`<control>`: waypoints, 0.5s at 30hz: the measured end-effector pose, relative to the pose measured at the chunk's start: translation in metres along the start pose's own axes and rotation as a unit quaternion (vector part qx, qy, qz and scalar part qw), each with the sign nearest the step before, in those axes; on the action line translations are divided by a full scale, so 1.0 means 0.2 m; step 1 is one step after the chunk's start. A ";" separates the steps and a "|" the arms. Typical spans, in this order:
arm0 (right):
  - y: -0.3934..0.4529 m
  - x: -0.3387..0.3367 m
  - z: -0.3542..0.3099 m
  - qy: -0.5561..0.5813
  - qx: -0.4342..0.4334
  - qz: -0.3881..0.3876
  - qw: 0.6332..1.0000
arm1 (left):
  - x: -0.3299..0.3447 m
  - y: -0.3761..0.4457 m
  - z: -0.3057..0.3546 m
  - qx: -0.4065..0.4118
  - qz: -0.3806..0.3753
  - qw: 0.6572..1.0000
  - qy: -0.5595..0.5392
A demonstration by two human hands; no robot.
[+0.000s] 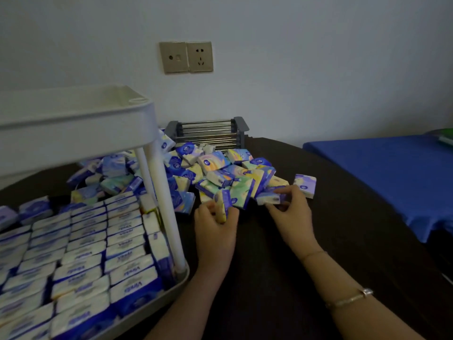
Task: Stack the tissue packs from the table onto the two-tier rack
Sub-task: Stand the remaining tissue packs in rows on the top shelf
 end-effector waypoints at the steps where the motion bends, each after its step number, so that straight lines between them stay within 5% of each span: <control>1: 0.00 -0.02 -0.01 0.054 0.021 0.005 0.998 | -0.02 0.00 0.00 -0.003 0.006 0.999 -0.051; 6: -0.05 -0.01 -0.14 0.217 -0.014 -0.040 0.975 | 0.07 0.03 0.00 -0.115 -0.110 0.927 -0.341; 10: -0.13 0.12 -0.20 0.086 -0.089 -0.176 0.977 | 0.12 0.02 0.01 -0.146 -0.185 0.864 -0.445; 15: -0.15 0.17 -0.20 0.005 -0.126 -0.258 0.958 | 0.07 0.04 -0.09 -0.183 -0.073 0.901 -0.386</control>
Point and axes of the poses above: each hand's wrist, its own y-axis towards the middle knuckle, its own x-axis out of the palm, z = x × y, the point moved 5 cm from there along y, towards the middle knuckle, and after that the axes turned 2 degrees about -z, right-handed, at the moved point
